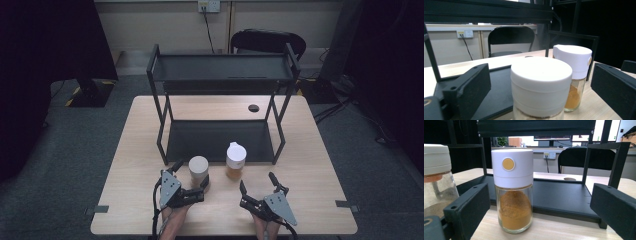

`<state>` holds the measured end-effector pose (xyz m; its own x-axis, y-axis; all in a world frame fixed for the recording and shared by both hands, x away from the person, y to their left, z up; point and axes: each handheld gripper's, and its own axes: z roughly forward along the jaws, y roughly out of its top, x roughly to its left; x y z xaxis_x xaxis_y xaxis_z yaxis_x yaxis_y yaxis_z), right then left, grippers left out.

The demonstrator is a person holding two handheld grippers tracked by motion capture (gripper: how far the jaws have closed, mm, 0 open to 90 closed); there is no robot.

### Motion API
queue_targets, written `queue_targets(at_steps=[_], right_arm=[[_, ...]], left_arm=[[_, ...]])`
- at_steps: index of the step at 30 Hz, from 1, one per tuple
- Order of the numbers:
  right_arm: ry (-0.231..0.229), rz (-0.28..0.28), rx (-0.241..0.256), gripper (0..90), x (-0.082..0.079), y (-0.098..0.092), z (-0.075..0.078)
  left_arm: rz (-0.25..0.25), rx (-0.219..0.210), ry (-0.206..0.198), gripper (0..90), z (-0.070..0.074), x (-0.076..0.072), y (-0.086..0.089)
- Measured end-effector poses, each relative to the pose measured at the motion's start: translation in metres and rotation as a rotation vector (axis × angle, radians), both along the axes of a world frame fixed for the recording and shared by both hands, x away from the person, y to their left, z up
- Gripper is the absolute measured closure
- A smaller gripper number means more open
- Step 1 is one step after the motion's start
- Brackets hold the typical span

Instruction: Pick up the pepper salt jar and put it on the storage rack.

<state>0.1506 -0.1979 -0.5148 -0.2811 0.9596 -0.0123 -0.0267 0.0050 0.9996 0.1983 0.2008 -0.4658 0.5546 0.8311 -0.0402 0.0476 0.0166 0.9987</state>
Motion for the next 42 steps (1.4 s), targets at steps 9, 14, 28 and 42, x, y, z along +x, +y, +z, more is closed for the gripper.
queue_targets(at_steps=[9,14,28,42], right_arm=[[-0.001,0.002,0.0,1.3,0.0,0.0,0.0],[0.0,0.001,0.0,1.3,0.0,0.0,0.0],[0.0,0.001,0.0,1.3,0.0,0.0,0.0],[0.0,0.0,0.001,1.3,0.0,0.0,0.0]], left_arm=[[0.004,0.032,0.025,9.6,0.0,0.006,-0.009],[0.015,0.039,0.046,13.0,-0.001,0.008,-0.012],[0.005,0.057,0.067,26.7,-0.004,0.013,-0.014],[0.02,0.056,0.076,34.5,-0.004,0.013,-0.015]])
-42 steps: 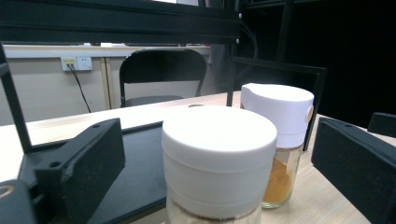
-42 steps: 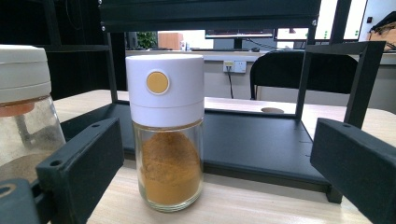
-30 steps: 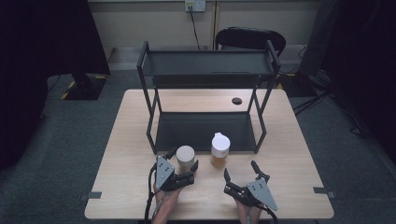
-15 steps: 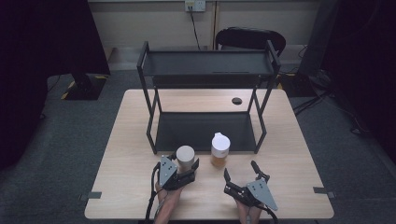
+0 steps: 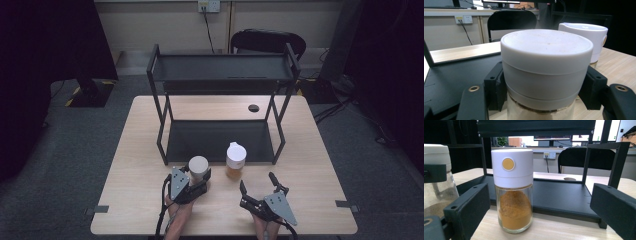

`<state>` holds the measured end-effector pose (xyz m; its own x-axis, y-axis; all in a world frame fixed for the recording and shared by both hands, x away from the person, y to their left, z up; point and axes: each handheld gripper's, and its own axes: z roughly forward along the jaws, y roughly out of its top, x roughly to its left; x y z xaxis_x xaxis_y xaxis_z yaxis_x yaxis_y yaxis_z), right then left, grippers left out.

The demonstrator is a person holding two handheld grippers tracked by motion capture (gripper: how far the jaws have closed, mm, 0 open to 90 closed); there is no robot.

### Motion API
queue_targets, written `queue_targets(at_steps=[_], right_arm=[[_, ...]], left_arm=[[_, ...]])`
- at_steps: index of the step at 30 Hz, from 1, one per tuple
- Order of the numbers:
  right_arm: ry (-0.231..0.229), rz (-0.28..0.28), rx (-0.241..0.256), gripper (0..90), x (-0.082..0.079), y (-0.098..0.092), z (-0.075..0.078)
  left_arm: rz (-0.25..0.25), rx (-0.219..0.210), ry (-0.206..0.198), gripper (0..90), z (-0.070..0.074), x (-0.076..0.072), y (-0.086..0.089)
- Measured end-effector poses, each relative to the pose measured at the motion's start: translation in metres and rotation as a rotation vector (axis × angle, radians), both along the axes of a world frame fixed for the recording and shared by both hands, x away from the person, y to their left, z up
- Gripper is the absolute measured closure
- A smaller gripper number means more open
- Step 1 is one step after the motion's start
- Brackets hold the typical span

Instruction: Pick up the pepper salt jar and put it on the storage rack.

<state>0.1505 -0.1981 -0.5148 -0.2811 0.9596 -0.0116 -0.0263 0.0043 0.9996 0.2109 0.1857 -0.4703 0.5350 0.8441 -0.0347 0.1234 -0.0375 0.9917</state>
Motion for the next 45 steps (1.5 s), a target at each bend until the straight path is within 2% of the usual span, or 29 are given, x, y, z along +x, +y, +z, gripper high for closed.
queue_targets(at_steps=[2,10,14,32,36,45], right_arm=[[-0.001,0.0,0.0,1.3,0.0,0.0,0.0],[-0.001,0.0,-0.001,1.3,0.0,0.0,0.0],[-0.001,0.001,-0.001,1.3,0.0,0.0,0.0],[0.0,-0.001,0.0,1.3,0.0,0.0,0.0],[-0.001,0.0,0.0,1.3,0.0,0.0,0.0],[-0.001,0.001,0.0,1.3,0.0,0.0,0.0]], left_arm=[[-0.003,0.007,0.011,34.5,0.003,0.001,0.001],[0.0,0.014,0.011,34.6,0.005,0.0,0.0],[0.004,0.016,-0.011,34.7,0.003,-0.003,0.0],[-0.011,0.022,-0.014,34.7,0.018,-0.003,0.005],[-0.005,0.027,-0.029,34.7,0.021,-0.005,0.005],[-0.025,0.025,-0.038,34.7,0.029,-0.004,0.009]])
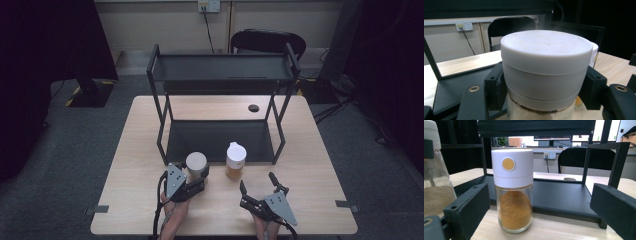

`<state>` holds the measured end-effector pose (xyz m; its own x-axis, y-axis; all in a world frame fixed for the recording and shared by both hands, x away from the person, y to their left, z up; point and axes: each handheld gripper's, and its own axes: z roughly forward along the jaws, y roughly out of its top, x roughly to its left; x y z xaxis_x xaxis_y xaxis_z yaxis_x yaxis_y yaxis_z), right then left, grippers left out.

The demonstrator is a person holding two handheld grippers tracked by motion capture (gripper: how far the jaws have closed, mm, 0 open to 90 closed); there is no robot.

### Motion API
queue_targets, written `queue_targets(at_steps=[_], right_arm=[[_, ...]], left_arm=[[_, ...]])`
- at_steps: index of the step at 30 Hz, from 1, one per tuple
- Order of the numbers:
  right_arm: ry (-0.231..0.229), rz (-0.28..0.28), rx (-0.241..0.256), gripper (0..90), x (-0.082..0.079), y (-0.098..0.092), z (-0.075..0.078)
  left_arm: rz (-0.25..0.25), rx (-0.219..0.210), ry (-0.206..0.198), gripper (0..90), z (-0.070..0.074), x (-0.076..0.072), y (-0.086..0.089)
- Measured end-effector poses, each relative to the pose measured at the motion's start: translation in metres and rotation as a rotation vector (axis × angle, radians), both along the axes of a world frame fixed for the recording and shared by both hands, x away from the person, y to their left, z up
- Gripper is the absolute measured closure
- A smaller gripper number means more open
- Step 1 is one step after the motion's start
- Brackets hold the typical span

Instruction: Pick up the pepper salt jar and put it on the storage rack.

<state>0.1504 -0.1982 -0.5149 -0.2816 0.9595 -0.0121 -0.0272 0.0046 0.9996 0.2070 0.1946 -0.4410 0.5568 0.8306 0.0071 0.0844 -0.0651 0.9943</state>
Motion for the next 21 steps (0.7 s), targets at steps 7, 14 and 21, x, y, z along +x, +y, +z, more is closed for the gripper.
queue_targets(at_steps=[7,14,21], right_arm=[[0.0,0.0,0.0,1.3,0.0,0.0,0.0],[0.0,0.0,0.0,1.3,0.0,0.0,0.0],[0.0,0.0,0.0,1.3,0.0,0.0,0.0]], left_arm=[[-0.003,0.005,-0.001,34.7,0.007,0.001,0.001],[-0.007,0.007,-0.011,34.7,0.014,0.002,0.003],[-0.013,0.004,-0.018,34.7,0.022,0.002,0.005]])
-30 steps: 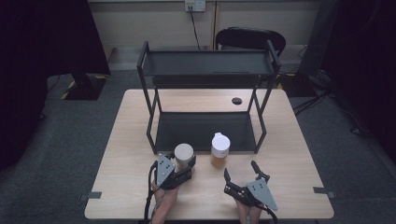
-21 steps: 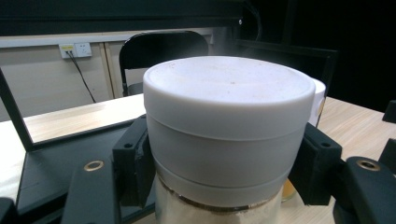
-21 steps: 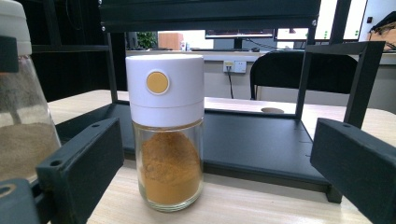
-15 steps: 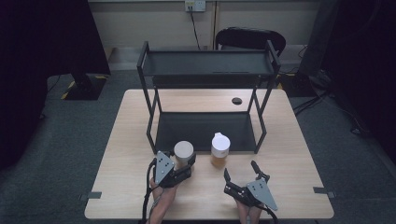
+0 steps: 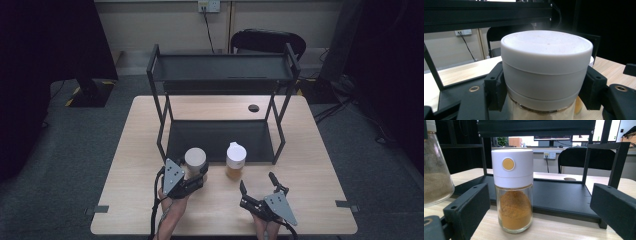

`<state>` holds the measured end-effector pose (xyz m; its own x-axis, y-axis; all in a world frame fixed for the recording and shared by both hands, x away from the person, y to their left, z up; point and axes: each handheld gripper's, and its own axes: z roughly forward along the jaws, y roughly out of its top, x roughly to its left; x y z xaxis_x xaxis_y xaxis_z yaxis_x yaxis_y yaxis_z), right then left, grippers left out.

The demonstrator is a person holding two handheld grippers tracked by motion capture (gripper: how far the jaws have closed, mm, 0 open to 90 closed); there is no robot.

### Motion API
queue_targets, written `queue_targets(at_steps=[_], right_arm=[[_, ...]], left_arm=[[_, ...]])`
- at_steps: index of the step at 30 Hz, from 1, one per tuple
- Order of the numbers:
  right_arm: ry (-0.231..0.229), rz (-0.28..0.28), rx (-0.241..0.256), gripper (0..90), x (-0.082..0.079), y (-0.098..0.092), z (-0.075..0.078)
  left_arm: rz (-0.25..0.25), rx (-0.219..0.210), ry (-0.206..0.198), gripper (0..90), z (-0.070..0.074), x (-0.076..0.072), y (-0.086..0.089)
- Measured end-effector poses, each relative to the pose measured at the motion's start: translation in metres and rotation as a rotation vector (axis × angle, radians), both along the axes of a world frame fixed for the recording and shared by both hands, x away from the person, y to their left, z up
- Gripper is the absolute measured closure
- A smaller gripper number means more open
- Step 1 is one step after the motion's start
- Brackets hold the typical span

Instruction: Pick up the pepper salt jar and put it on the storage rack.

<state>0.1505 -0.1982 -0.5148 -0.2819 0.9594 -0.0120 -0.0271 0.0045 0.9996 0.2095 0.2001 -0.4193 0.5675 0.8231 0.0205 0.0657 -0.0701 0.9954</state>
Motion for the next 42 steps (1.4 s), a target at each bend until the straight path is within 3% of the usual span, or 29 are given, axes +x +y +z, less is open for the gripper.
queue_targets(at_steps=[42], right_arm=[[0.0,0.001,0.0,1.3,0.0,0.0,0.0]], left_arm=[[-0.025,-0.01,-0.051,34.7,0.067,0.014,0.007]])
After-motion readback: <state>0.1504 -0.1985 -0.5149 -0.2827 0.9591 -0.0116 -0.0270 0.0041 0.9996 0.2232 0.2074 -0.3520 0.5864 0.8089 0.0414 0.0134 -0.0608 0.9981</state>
